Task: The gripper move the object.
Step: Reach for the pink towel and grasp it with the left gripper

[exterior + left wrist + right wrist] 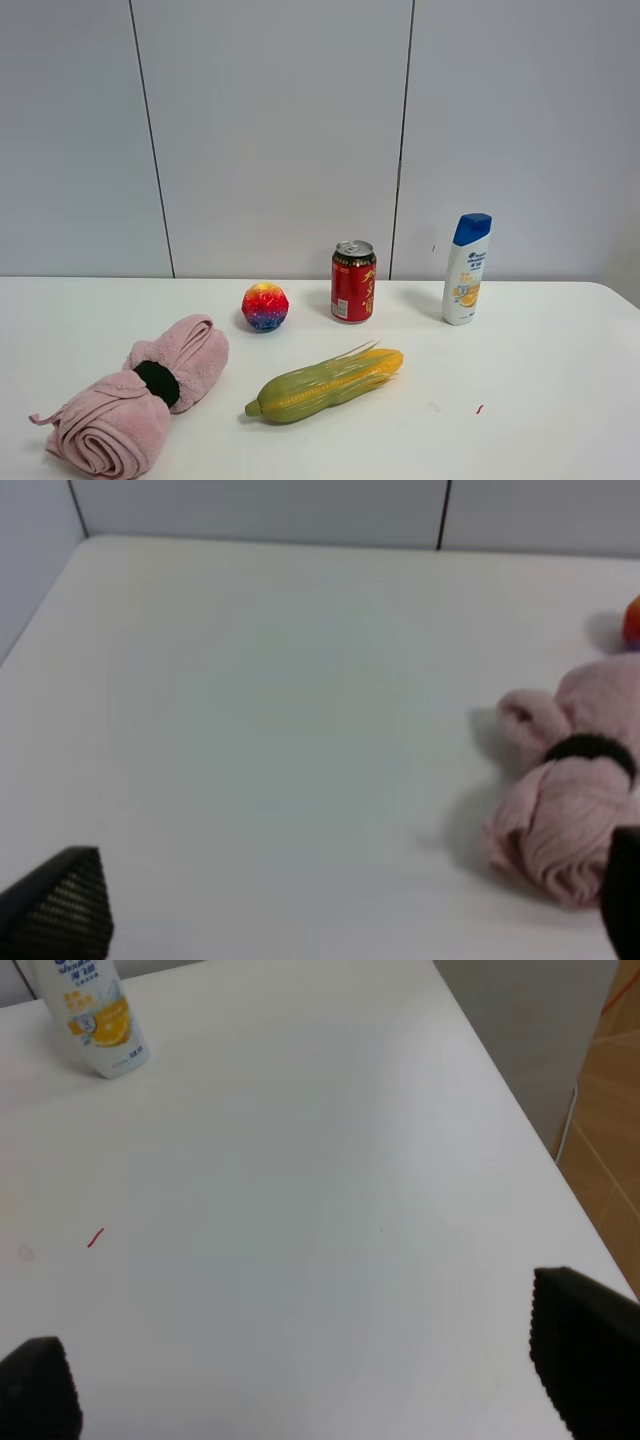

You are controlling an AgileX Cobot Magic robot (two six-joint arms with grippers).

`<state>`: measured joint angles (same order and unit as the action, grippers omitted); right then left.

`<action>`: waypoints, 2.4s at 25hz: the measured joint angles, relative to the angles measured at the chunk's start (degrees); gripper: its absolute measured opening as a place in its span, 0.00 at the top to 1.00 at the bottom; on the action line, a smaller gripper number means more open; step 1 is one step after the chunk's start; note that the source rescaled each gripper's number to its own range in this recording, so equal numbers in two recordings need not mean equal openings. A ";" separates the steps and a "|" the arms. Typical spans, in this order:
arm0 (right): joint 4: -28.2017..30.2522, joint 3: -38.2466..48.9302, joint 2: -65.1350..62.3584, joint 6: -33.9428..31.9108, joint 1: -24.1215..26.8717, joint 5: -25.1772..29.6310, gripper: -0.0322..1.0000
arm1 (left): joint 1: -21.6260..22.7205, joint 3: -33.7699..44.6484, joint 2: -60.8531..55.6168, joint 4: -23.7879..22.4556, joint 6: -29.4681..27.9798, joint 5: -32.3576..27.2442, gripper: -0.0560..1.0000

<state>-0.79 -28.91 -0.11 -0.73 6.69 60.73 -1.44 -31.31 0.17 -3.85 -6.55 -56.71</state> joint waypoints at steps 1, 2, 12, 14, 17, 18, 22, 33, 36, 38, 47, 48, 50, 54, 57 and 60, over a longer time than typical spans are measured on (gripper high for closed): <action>0.00 0.00 0.00 0.00 0.00 0.00 0.00 | 0.00 -0.64 0.83 0.61 0.00 0.61 0.00; 0.00 0.00 0.00 0.00 0.00 0.00 0.00 | 0.00 -1.21 1.81 1.20 0.14 1.08 0.00; 0.00 0.00 0.00 0.00 0.00 0.00 0.00 | 0.00 -2.56 18.12 7.74 6.55 8.20 0.00; 0.00 0.00 0.00 0.00 0.00 0.00 0.00 | 0.00 -2.56 21.57 10.59 8.52 10.84 0.00; 0.00 0.00 0.00 0.00 0.00 0.00 0.00 | 0.00 -2.56 26.84 14.31 11.60 14.10 0.00; 0.00 0.00 0.00 0.00 0.00 0.00 0.00 | 0.00 -2.56 28.77 14.88 12.45 15.11 0.00; 0.00 0.00 0.00 0.00 0.00 0.00 0.00 | 0.00 -2.56 36.61 15.71 15.46 18.00 0.00; 0.00 0.00 0.00 0.00 0.00 0.00 0.00 | 0.00 -2.56 55.46 15.95 20.25 25.01 0.00; 0.00 0.00 0.00 0.00 0.00 0.00 0.00 | 0.00 -2.56 57.77 15.95 20.89 27.63 0.00; 0.00 0.00 0.00 0.00 0.00 0.00 0.00 | 0.00 -2.56 58.13 16.34 21.07 28.65 0.00; 0.00 0.00 0.00 0.00 0.00 0.00 0.00 | -2.98 -2.56 58.13 19.59 23.67 30.99 0.00; 0.00 0.00 0.00 0.00 0.00 0.00 0.00 | -4.26 -2.56 58.13 19.59 23.46 31.40 0.00; 0.00 0.00 0.00 0.00 0.00 0.00 0.00 | -6.87 -2.61 58.67 19.59 22.76 32.87 0.00; 0.00 0.00 0.00 0.00 0.00 0.00 0.00 | -12.38 -4.28 62.60 18.95 20.82 34.25 0.00; 0.00 0.00 0.00 0.00 0.00 0.00 0.00 | -16.00 -6.78 67.42 17.83 19.59 34.53 0.00; 0.00 0.00 0.00 0.00 0.00 0.00 0.00 | -18.18 -8.78 72.58 17.23 19.18 35.48 0.00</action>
<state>-0.79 -28.91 -0.11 -0.73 6.69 60.73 -19.62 -40.09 72.75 13.38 12.63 -21.23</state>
